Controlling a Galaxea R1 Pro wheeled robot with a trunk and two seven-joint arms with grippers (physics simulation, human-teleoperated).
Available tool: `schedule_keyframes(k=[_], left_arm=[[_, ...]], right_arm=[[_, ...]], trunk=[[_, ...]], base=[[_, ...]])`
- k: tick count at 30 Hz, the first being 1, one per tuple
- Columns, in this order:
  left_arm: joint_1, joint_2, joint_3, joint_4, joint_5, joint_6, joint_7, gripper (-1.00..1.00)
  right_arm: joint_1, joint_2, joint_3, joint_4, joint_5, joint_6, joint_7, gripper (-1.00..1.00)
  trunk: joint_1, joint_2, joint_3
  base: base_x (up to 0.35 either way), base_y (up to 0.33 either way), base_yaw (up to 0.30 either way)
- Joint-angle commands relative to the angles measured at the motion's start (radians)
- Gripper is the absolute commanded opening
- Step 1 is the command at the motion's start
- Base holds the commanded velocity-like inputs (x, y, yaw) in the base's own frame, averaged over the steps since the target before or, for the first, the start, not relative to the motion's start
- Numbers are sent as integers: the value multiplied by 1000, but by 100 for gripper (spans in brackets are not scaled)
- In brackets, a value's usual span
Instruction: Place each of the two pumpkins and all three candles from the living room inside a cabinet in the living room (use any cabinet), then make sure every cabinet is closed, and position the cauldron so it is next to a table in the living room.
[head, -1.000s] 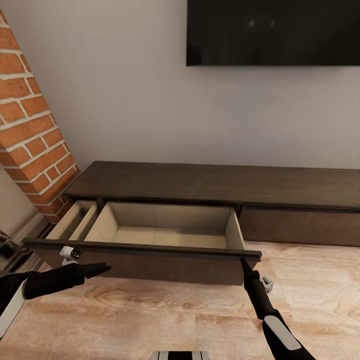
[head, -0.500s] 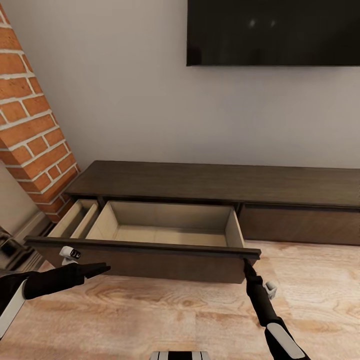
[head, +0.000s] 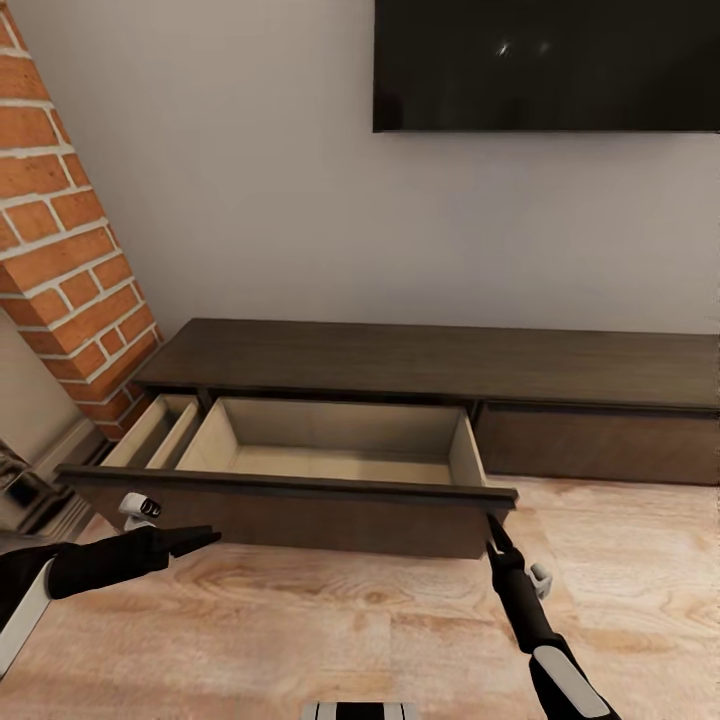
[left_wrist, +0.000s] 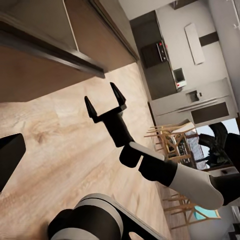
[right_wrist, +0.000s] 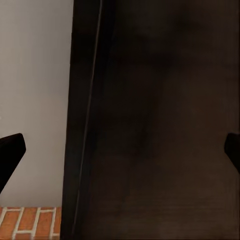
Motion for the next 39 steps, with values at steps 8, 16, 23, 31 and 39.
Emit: schedule_keyframes(k=[8,16,23,31,39], left_arm=[[0,0,0,0,2,10,-1,100],[-1,2,1,-1,10,13,-4,100],[-1,8,8,-2,18,16,-7,100],[-1,16,9,-2,11,16,-7,100],[-1,59,10,25,11,18,-5,100]], right_arm=[[-1,-2,24,-1,-2,163,-55,100],[-6,-2,55,-8,34,336,-170,100],[-11,-5,74,-9,49,551,-271,100],[-11,-6,122,-12,50,598,-319,100],[-11,-13,425,-13,51,586,-349,100]], trunk=[[-1,0,-1],[-1,0,-1],[-2,1,15],[-6,2,46],[-10,4,77]], base=[[-175,0,0],[-23,0,0],[-1,0,0],[0,0,0],[-18,0,0]])
